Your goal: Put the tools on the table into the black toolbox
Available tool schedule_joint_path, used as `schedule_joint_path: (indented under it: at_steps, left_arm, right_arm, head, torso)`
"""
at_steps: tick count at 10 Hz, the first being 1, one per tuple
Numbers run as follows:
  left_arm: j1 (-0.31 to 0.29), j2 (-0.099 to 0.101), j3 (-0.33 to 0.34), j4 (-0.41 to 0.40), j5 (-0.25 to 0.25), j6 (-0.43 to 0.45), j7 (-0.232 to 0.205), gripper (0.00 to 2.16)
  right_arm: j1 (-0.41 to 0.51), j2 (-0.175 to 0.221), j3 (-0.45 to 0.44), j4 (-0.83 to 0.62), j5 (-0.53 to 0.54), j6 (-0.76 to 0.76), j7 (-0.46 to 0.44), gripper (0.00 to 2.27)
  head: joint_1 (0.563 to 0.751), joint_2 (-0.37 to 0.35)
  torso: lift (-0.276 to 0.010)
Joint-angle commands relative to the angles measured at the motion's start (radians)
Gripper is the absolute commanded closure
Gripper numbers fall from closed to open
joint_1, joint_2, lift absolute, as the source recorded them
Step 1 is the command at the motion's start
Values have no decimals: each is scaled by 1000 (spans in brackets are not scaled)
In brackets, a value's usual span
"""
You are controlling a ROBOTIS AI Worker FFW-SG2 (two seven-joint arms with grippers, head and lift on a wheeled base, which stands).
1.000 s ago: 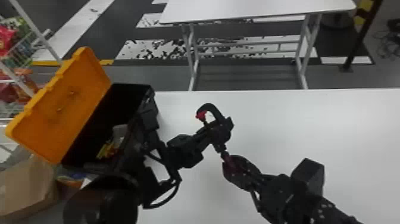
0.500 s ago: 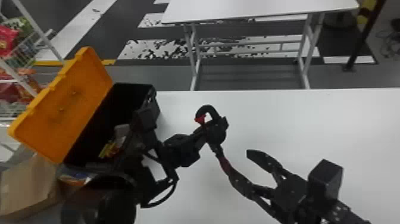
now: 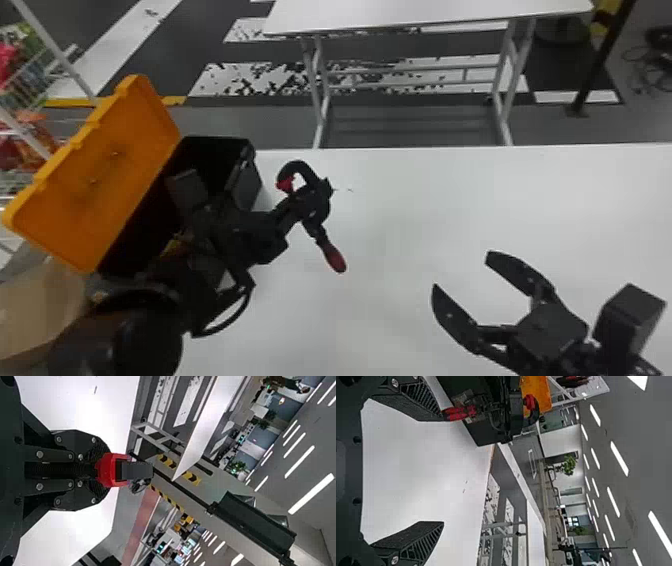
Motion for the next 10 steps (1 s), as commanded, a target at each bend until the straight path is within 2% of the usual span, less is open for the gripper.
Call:
schedule_joint_path:
  at_steps: [1, 2, 5, 6, 8, 9, 10]
  left_arm:
    - [-7, 15, 59, -1, 23, 3, 3, 2138]
    - [-15, 16, 108, -1, 47, 12, 3, 2138]
    - [-35, 19, 249, 7, 78, 12, 14, 2138]
    - [-44, 38, 277, 22, 84, 12, 30, 2138]
    - [-70, 45, 331, 68, 112, 3, 60, 2142]
    - [-76, 50, 371, 91, 106, -7, 76, 2142]
    - [-99, 67, 380, 131, 106, -16, 95, 2142]
  right_arm:
    - [18, 2, -60, 16, -46, -40, 6, 90]
    - [21, 4, -92, 33, -65, -52, 12, 90]
    - [32, 6, -163, 73, -111, -92, 32, 107]
    - [35, 6, -181, 82, -127, -95, 37, 107]
    - [37, 6, -201, 96, -134, -98, 42, 113]
    - [44, 6, -209, 98, -138, -114, 42, 113]
    - [52, 7, -216, 99, -146, -126, 42, 120]
  head:
    - [695, 165]
    - [695, 166]
    - [695, 188]
    - [695, 208]
    - [695, 244]
    - [695, 252]
    - [695, 283]
  torso:
    - [-75]
    - [-75]
    - [-75]
    - [-75]
    - [-75]
    - [-75]
    - [-75]
